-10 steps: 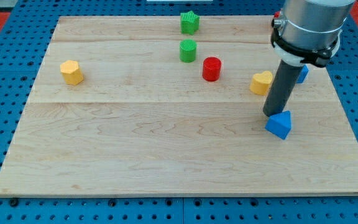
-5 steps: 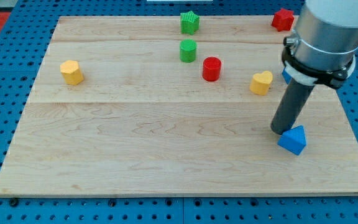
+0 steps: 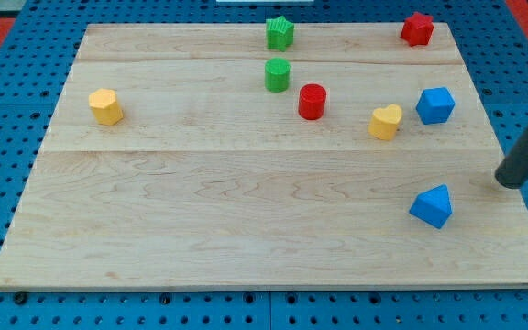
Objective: Push the blue traingle to bottom left
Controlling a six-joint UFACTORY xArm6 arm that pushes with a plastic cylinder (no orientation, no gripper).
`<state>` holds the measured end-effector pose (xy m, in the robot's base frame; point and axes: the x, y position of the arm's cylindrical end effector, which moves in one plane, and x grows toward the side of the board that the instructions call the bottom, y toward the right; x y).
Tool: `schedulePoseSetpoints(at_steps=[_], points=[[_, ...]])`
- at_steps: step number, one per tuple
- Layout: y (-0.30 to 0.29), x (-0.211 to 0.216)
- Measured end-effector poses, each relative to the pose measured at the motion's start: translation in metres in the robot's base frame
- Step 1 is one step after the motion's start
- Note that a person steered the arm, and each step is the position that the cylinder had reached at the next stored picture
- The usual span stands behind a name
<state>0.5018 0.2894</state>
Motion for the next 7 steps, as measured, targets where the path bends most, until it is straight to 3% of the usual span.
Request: schedulePoseSetpoints(at_steps=[4, 7], points=[[-0.116, 0.023], [-0.141, 0.054]])
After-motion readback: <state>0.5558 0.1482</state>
